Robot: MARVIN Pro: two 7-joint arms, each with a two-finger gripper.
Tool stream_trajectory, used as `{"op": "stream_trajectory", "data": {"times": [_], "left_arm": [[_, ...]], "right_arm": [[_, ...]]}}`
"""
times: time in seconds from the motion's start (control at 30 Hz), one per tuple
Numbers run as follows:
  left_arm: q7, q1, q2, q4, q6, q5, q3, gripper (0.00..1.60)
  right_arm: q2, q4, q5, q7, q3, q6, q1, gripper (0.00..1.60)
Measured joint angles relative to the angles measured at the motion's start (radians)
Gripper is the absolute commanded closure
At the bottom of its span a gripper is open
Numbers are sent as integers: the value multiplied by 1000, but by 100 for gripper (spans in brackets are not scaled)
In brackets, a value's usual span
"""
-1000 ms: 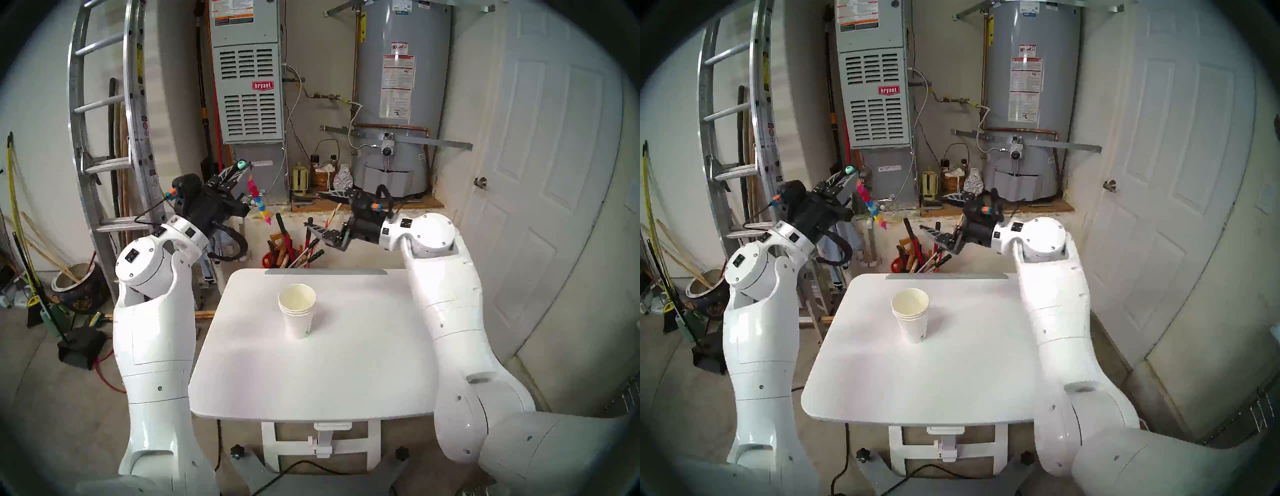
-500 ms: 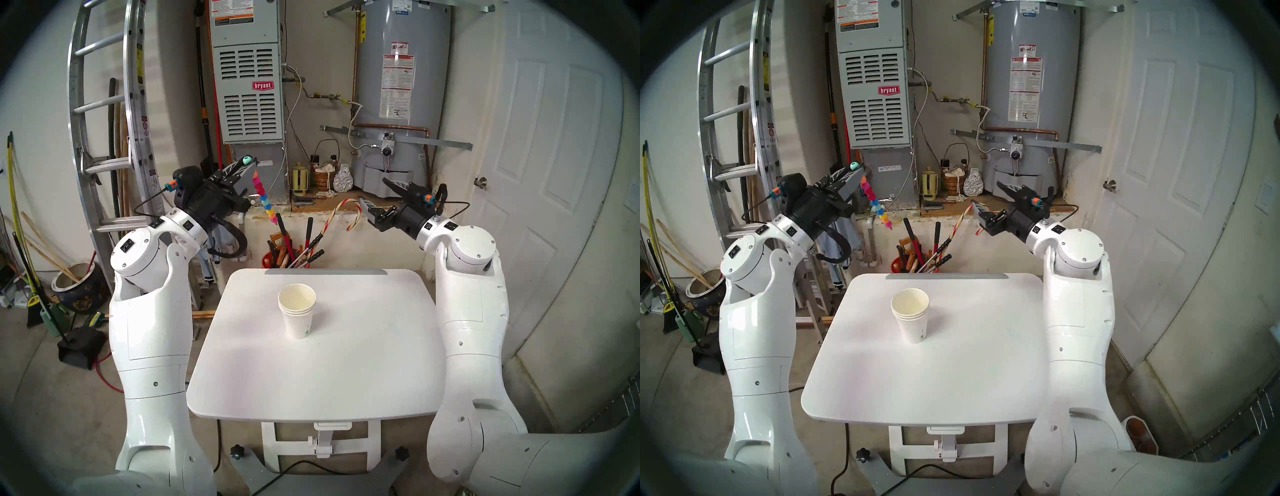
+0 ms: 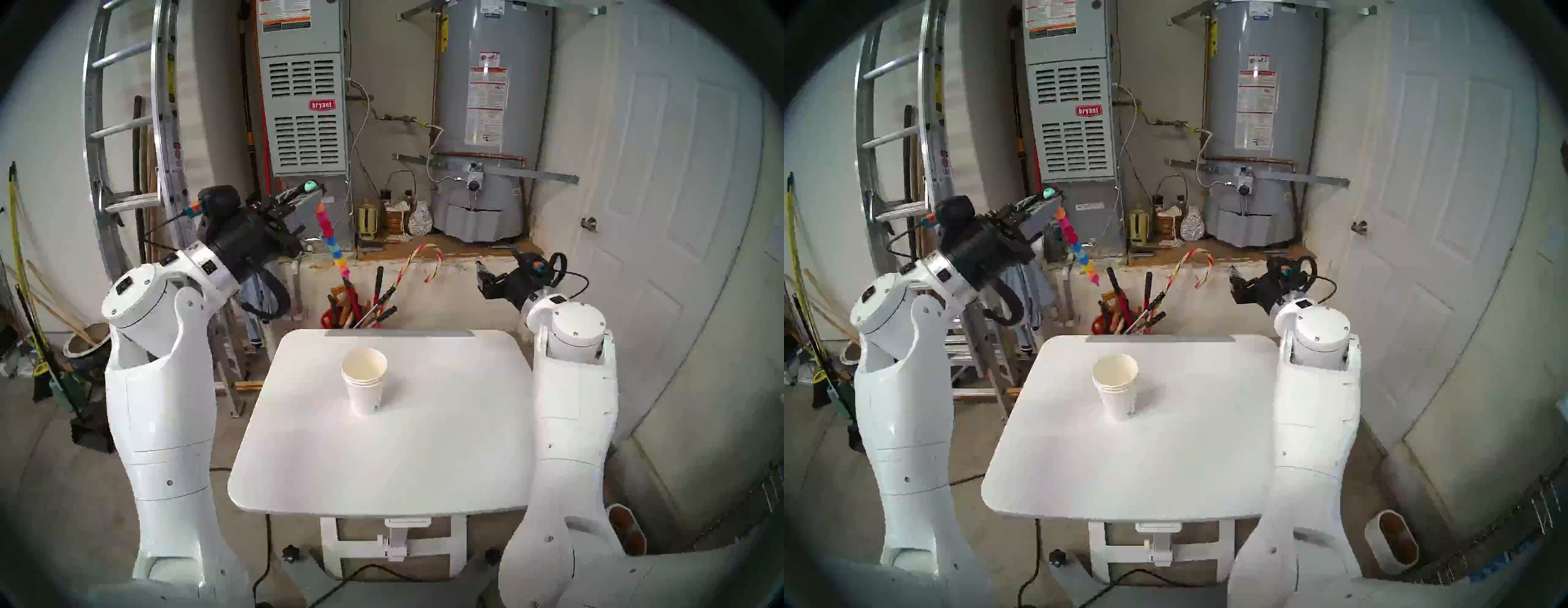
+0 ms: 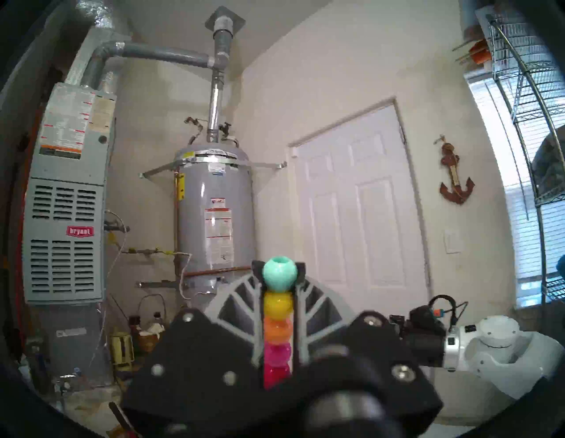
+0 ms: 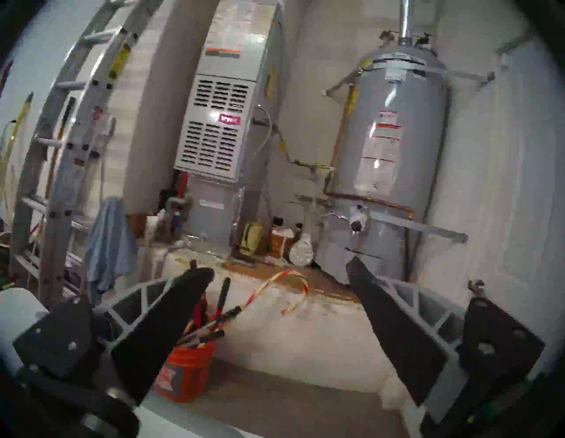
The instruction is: Switch the marker to another color
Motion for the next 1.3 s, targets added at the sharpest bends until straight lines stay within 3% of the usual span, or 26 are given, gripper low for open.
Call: {"op": "stream_trajectory", "data": {"times": [0.23, 0.53, 1.3], "left_arm": [[-35, 71, 12, -78, 70, -8, -19, 160], [-64, 164, 15, -121, 97, -5, -27, 160], [-69, 266, -3, -85, 16, 90, 45, 160]], "right_arm": [[-29, -13, -39, -81, -10, -5, -9, 0], [-36, -37, -32, -118, -39, -7, -34, 0], [5, -110, 44, -146, -96, -5, -121, 0]]}}
